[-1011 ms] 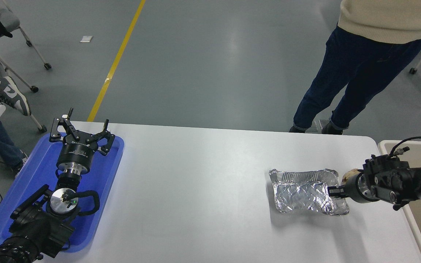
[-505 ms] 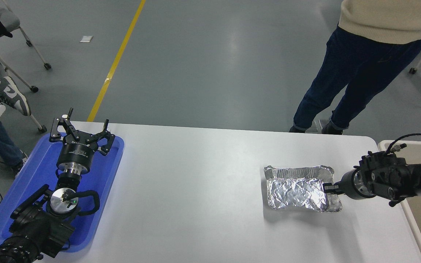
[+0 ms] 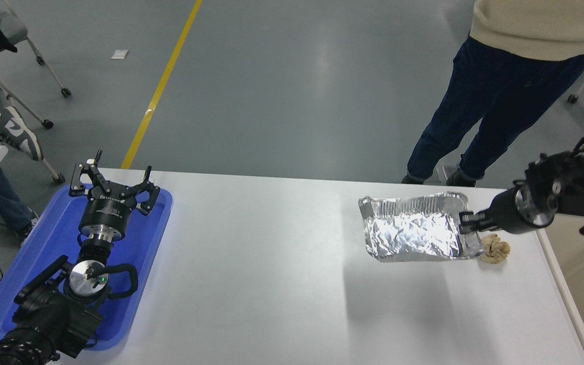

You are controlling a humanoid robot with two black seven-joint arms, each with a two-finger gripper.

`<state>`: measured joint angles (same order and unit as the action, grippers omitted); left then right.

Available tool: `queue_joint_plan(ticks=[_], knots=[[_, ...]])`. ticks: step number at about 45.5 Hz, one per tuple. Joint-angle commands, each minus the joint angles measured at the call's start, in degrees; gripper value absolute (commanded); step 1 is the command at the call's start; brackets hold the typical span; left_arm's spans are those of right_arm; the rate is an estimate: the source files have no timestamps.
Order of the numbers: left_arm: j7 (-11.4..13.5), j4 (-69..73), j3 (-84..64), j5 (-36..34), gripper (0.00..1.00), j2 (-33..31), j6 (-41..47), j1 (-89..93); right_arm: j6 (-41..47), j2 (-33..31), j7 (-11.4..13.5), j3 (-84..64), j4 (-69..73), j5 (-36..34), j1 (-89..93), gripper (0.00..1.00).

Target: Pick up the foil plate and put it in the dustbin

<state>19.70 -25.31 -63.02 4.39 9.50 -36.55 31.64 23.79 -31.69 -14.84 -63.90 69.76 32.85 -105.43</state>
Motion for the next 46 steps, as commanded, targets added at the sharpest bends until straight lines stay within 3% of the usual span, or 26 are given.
queue_joint_plan(ticks=[1, 14, 36, 46], knots=[[0.0, -0.1, 0.0, 0.0, 1.00, 0.0, 0.0, 0.0, 10.0, -1.8, -0.1, -5.8, 6.9, 0.5, -18.7, 0.00], [0.0, -0.1, 0.0, 0.0, 1.00, 0.0, -0.2, 0.0, 20.9, -1.1, -0.1, -6.9, 6.7, 0.5, -30.5, 0.00], [0.0, 0.0, 0.0, 0.0, 1.00, 0.0, -0.2, 0.0, 21.2, -1.1, 0.1, -7.1, 5.7, 0.9, -31.8, 0.00], [0.0, 0.0, 0.0, 0.0, 1.00, 0.0, -0.1, 0.0, 21.2, -5.1, -0.1, -6.6, 1.5, 4.3, -29.3, 0.00]])
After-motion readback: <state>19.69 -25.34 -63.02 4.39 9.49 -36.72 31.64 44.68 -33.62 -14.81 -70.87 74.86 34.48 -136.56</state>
